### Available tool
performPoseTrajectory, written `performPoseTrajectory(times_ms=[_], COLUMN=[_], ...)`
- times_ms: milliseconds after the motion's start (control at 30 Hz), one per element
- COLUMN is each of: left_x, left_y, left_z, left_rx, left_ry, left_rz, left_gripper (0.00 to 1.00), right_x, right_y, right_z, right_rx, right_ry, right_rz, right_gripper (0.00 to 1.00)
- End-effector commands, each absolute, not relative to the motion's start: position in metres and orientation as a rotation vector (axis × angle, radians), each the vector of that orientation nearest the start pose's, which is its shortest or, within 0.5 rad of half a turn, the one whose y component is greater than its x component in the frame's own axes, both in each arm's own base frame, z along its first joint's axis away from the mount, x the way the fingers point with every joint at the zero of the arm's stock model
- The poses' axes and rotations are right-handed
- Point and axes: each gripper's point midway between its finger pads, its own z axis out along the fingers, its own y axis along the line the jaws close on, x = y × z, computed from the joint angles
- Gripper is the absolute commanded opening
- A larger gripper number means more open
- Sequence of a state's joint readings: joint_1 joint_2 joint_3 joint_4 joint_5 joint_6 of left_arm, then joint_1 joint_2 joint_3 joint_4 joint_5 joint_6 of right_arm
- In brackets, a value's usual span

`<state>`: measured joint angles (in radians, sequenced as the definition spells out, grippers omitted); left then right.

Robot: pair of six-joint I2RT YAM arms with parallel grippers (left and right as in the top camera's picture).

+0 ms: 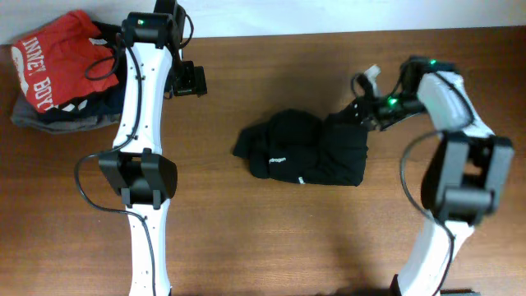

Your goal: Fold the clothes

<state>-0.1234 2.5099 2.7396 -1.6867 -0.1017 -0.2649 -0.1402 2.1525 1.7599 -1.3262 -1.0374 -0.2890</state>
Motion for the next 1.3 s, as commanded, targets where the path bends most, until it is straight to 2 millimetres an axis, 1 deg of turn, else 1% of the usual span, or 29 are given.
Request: performPoseTrajectory(times_ms=[0, 33, 100, 200, 267, 300, 333, 433, 467, 533, 567, 633, 733, 800, 867, 900, 967, 1000, 1067, 1100, 1167, 1200, 1267], left_x=[0.484, 0.484, 0.484, 0.484, 0.484, 0.484, 0.484, 0.483, 0.483, 0.482, 0.482, 0.481, 0.48, 0.479, 0.478, 0.478, 0.477, 0.474, 0.47, 0.467, 0.462, 0.46, 0.458], left_y=[-0.045, -0.045, -0.045, -0.045, -0.045, -0.045, -0.045, -0.046, -0.048, -0.052, -0.054, -0.059, -0.069, -0.083, -0.094, -0.099, -0.106, -0.111, -0.12, -0.124, -0.131, -0.133, -0.134], left_z=[0.147, 0.147, 0.147, 0.147, 0.147, 0.147, 0.147, 0.146, 0.146, 0.145, 0.145, 0.145, 0.144, 0.144, 0.144, 0.144, 0.142, 0.138, 0.134, 0.13, 0.119, 0.113, 0.095], left_rx=[-0.212, -0.212, -0.212, -0.212, -0.212, -0.211, -0.211, -0.21, -0.208, -0.194, -0.18, -0.13, -0.026, 0.077, 0.145, 0.178, 0.22, 0.241, 0.291, 0.324, 0.373, 0.384, 0.376], left_ry=[2.989, 2.989, 2.989, 2.989, 2.989, 2.99, 2.99, 2.992, 2.995, 3.003, 3.007, 3.016, 3.027, 3.025, 3.018, 3.013, 3.013, 3.02, 3.025, 3.029, 3.039, 3.046, 3.078], left_rz=[0.101, 0.101, 0.101, 0.101, 0.101, 0.101, 0.101, 0.089, 0.072, 0.034, 0.02, -0.014, -0.103, -0.218, -0.316, -0.357, -0.417, -0.469, -0.554, -0.601, -0.679, -0.707, -0.722], left_gripper=[0.99, 0.99, 0.99, 0.99, 0.99, 0.99, 0.99, 0.99, 0.99, 0.99, 0.99, 0.99, 0.99, 0.99, 0.99, 0.99, 0.99, 0.99, 0.99, 0.99, 0.99, 0.99, 0.99], right_x=[0.394, 0.39, 0.382, 0.368, 0.359, 0.355, 0.351, 0.341, 0.338, 0.334, 0.332, 0.332, 0.34, 0.348, 0.354, 0.355, 0.356, 0.354, 0.352, 0.35, 0.348, 0.347, 0.346], right_y=[0.103, 0.106, 0.111, 0.115, 0.116, 0.115, 0.113, 0.11, 0.109, 0.104, 0.099, 0.093, 0.088, 0.086, 0.086, 0.085, 0.085, 0.085, 0.085, 0.085, 0.086, 0.086, 0.084], right_z=[0.165, 0.165, 0.157, 0.13, 0.108, 0.096, 0.08, 0.048, 0.039, 0.023, 0.015, 0.009, 0.022, 0.039, 0.058, 0.07, 0.091, 0.105, 0.122, 0.129, 0.139, 0.142, 0.141], right_rx=[-0.251, -0.27, -0.293, -0.268, -0.237, -0.211, -0.168, -0.041, -0.023, 0.02, 0.045, 0.08, 0.086, 0.068, 0.018, -0.02, -0.071, -0.097, -0.138, -0.16, -0.196, -0.209, -0.213], right_ry=[2.604, 2.611, 2.629, 2.663, 2.674, 2.682, 2.69, 2.711, 2.715, 2.744, 2.781, 2.829, 2.82, 2.804, 2.783, 2.773, 2.765, 2.762, 2.757, 2.754, 2.751, 2.752, 2.768], right_rz=[1.485, 1.495, 1.52, 1.56, 1.582, 1.585, 1.585, 1.583, 1.573, 1.526, 1.476, 1.414, 1.401, 1.386, 1.371, 1.361, 1.349, 1.349, 1.351, 1.351, 1.354, 1.352, 1.333], right_gripper=[0.17, 0.17, 0.17, 0.17, 0.17, 0.18, 0.19, 0.29, 0.31, 0.31, 0.31, 0.31, 0.31, 0.32, 0.35, 0.39, 0.52, 0.67, 0.83, 0.85, 0.85, 0.85, 0.86])
